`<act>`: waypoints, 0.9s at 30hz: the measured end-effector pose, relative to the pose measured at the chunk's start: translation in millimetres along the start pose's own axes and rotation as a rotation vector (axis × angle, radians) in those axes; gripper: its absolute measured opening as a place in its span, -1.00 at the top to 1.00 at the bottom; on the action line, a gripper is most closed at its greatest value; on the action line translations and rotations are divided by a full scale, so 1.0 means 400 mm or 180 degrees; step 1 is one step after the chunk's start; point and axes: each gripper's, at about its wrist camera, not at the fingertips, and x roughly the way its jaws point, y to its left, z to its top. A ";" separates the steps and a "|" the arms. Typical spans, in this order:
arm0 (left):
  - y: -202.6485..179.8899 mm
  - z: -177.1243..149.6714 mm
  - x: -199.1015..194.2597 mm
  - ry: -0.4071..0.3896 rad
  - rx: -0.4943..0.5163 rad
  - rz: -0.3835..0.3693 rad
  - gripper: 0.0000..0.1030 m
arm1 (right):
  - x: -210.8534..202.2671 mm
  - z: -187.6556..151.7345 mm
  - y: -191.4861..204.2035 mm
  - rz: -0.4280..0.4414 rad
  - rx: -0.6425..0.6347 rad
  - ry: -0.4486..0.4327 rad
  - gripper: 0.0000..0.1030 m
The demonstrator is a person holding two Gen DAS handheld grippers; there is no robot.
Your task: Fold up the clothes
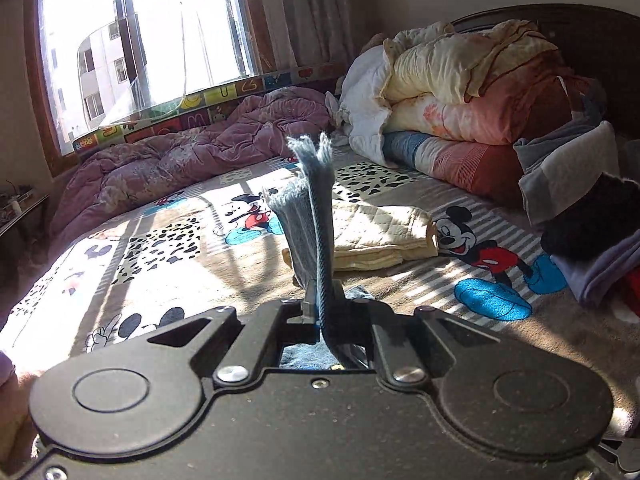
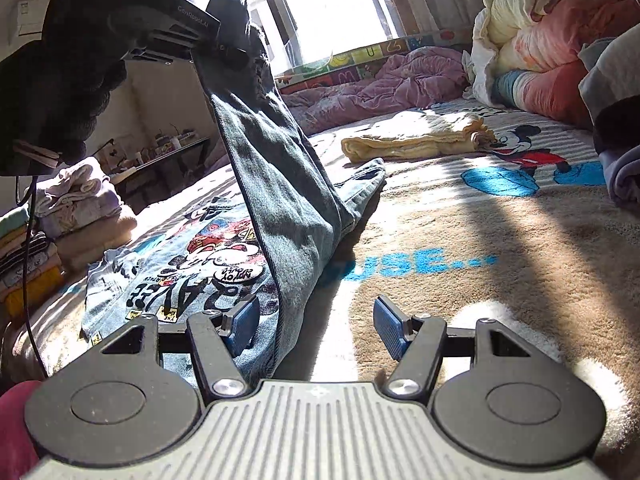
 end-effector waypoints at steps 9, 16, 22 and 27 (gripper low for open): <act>0.154 -0.096 -0.053 0.0098 -0.0200 0.0132 0.92 | 0.027 -0.045 0.131 -0.0153 -0.0953 0.0094 0.20; 0.244 -0.168 -0.074 0.0148 -0.0418 0.0248 0.92 | 0.014 -0.062 0.185 -0.0206 -0.1417 0.0068 0.43; 0.306 -0.226 -0.036 0.0283 -0.0517 0.0318 0.92 | 0.005 -0.075 0.229 -0.0131 -0.1741 0.0009 0.47; 0.327 -0.254 0.000 0.0363 -0.0572 0.0350 0.92 | 0.005 -0.089 0.268 -0.0057 -0.1998 -0.0011 0.47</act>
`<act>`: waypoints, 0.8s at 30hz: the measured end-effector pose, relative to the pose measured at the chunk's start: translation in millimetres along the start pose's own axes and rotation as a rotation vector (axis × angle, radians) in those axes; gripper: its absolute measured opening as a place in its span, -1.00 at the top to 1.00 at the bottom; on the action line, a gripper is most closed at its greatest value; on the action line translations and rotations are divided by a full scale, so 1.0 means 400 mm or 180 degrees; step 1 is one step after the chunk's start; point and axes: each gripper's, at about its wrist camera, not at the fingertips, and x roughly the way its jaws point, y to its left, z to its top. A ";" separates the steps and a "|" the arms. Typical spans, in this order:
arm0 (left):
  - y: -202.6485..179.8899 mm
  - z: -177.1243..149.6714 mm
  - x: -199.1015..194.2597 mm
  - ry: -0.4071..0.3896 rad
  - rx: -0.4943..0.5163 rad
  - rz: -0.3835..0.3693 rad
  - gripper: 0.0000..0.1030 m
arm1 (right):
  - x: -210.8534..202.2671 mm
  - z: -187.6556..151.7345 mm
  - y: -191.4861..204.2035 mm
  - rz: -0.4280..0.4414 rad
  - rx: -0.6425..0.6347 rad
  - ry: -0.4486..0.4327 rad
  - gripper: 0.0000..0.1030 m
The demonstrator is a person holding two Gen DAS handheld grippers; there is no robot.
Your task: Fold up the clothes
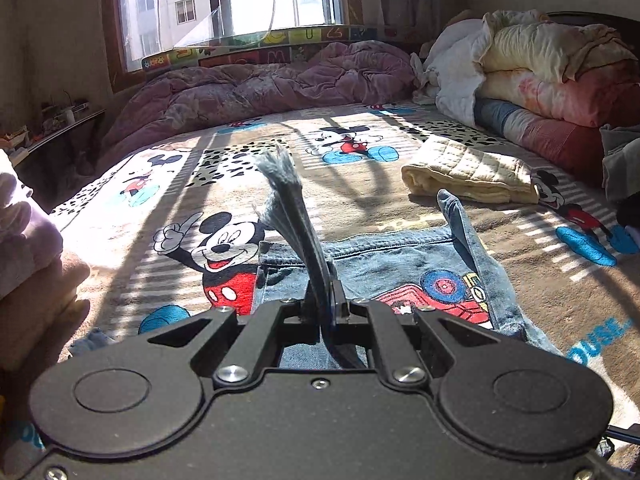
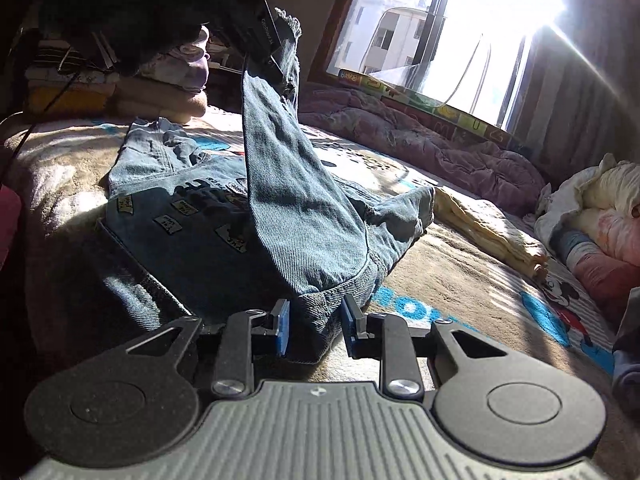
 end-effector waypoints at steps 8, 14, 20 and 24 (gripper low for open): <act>0.023 0.007 0.036 -0.0048 -0.0026 -0.0026 0.92 | -0.002 0.004 0.001 0.0318 0.0142 -0.0048 0.41; 0.034 -0.016 0.062 -0.0021 -0.0038 -0.0005 0.92 | -0.016 0.000 -0.023 0.0302 0.0378 -0.0223 0.18; 0.042 -0.046 0.089 0.0036 -0.0054 0.0021 0.92 | 0.027 -0.016 -0.010 0.0594 0.0358 0.0090 0.11; 0.054 -0.056 0.089 0.0014 -0.0123 -0.0015 0.92 | -0.004 -0.002 -0.015 0.0528 0.0330 -0.0125 0.14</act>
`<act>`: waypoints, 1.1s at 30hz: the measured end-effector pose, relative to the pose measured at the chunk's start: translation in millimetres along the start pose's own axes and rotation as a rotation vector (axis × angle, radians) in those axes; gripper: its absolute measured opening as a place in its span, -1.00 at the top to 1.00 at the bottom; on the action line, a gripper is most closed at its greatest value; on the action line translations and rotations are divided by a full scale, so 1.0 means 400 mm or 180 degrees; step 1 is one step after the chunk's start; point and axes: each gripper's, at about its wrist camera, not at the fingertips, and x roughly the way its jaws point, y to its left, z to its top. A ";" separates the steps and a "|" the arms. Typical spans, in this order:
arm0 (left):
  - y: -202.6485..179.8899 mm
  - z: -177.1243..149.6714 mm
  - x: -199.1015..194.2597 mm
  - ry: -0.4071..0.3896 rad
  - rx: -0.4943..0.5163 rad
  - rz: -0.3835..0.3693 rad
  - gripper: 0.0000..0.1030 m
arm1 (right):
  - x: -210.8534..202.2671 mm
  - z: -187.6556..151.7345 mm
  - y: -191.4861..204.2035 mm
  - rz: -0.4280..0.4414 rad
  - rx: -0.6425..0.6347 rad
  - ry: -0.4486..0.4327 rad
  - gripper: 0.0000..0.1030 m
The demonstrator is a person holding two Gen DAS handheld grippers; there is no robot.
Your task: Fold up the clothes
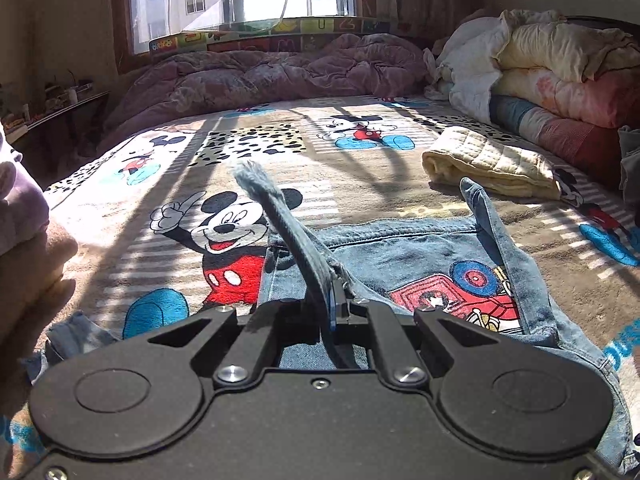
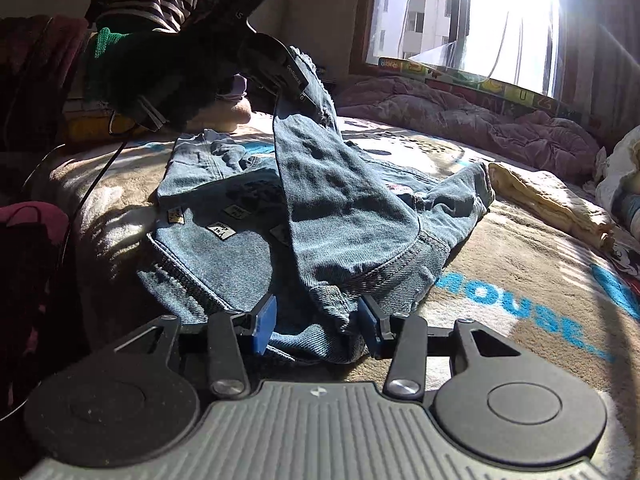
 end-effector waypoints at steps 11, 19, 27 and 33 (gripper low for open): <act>0.018 -0.013 0.011 -0.0004 -0.0061 -0.0059 0.91 | -0.009 0.016 0.018 0.0084 -0.0169 -0.0046 0.03; 0.023 -0.030 0.018 0.0011 -0.0039 -0.0078 0.91 | 0.028 -0.001 -0.007 0.0250 0.0044 0.0356 -0.03; 0.040 -0.070 0.020 0.0052 -0.0100 -0.0097 0.91 | 0.000 0.062 -0.093 0.0102 0.0319 -0.0232 -0.04; 0.072 -0.115 0.084 0.0494 -0.0291 0.0253 0.02 | 0.127 0.064 -0.111 0.0139 0.0456 0.0285 -0.37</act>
